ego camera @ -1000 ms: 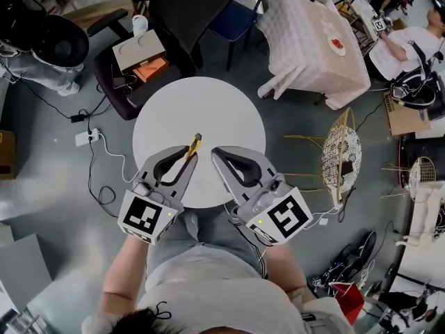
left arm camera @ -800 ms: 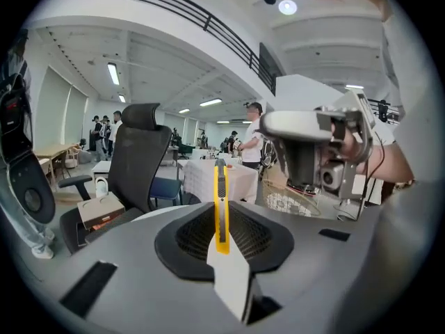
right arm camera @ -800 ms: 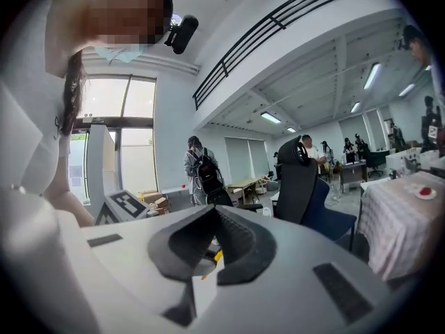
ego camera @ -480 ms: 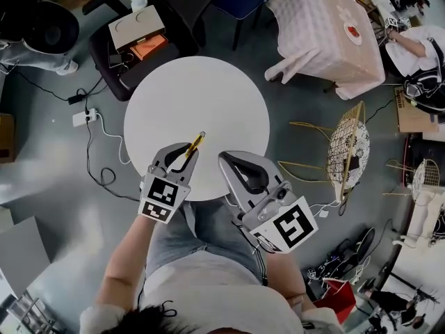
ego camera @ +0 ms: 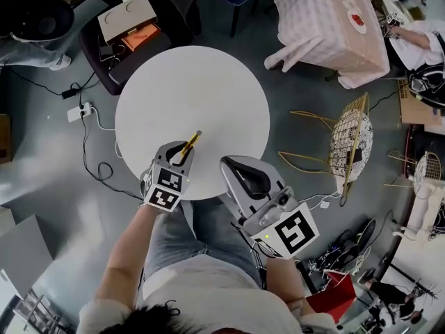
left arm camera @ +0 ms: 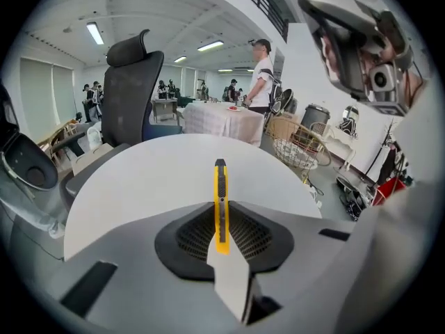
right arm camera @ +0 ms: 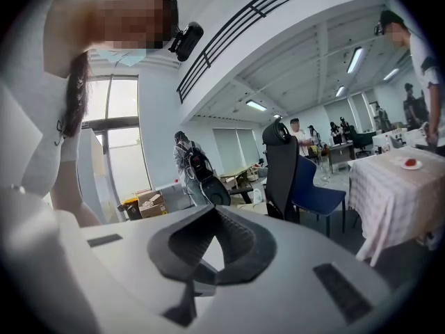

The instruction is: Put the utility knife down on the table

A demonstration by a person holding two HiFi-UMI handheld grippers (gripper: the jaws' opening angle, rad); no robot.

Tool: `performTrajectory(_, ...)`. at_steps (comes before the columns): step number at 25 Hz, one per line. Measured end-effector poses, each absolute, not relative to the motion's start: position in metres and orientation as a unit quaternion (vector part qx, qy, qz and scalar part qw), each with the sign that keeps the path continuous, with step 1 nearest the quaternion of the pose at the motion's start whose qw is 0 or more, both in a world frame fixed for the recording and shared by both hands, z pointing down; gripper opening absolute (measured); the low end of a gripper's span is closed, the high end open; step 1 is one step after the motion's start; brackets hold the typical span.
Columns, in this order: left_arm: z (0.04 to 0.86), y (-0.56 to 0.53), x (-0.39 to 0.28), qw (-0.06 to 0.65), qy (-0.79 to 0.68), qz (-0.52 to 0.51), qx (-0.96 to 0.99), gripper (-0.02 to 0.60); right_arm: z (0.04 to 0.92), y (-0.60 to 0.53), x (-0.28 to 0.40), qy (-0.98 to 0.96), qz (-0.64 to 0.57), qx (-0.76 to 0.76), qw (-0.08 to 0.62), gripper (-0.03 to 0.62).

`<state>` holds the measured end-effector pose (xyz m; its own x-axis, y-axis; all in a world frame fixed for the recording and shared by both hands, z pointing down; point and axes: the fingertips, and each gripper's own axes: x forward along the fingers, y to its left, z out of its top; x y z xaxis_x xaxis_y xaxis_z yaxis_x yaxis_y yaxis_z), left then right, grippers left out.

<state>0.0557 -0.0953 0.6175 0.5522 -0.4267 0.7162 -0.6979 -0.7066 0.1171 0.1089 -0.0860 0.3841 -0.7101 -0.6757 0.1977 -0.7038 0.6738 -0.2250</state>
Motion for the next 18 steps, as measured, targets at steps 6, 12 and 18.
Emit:
performTrajectory(6,0.645,-0.093,0.053,0.215,-0.316,0.379,0.843,0.066,0.39,-0.09,0.113,-0.91,0.149,0.384,0.05,0.008)
performTrajectory(12,0.66,-0.094,0.056,0.236,-0.307,0.399,0.831,0.066,0.396,-0.09,0.119,-0.907,0.156,0.388,0.055,0.008)
performTrajectory(18,0.663,-0.091,0.055,0.226,-0.3,0.407,0.833,0.067,0.397,-0.088,0.123,-0.906,0.154,0.391,0.053,0.008)
